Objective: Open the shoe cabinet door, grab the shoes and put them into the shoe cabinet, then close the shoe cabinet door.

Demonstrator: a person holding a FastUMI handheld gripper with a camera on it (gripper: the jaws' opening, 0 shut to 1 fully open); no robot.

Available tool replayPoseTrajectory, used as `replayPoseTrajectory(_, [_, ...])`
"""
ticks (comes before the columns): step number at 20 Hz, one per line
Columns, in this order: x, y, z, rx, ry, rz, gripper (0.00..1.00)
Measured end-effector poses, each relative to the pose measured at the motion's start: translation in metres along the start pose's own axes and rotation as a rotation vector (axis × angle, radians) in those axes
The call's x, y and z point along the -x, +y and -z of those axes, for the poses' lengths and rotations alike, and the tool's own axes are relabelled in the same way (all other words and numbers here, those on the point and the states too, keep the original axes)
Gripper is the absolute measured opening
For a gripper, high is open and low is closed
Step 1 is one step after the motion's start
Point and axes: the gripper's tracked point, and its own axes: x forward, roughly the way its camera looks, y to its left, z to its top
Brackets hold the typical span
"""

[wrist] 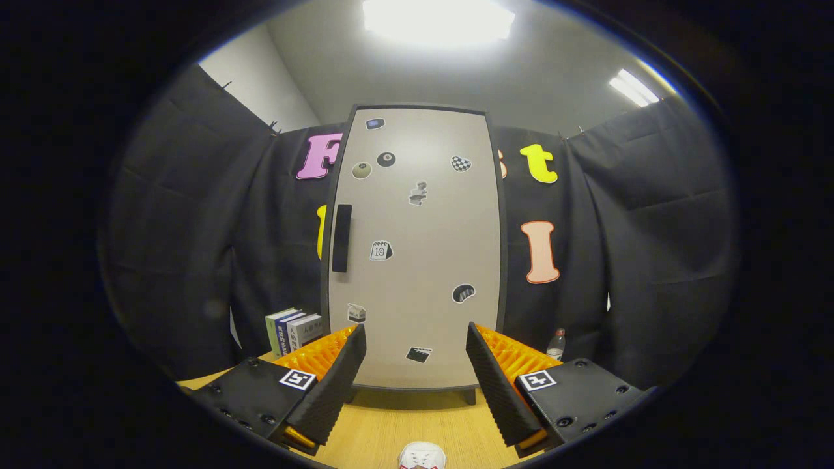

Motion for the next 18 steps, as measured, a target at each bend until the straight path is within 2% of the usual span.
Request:
replayPoseTrajectory(5, [-0.043, 0.023, -0.020, -0.028, -0.001, -0.033, 0.97])
replayPoseTrajectory(18, [-0.191, 0.106, -0.088, -0.049, -0.038, -0.148, 0.97])
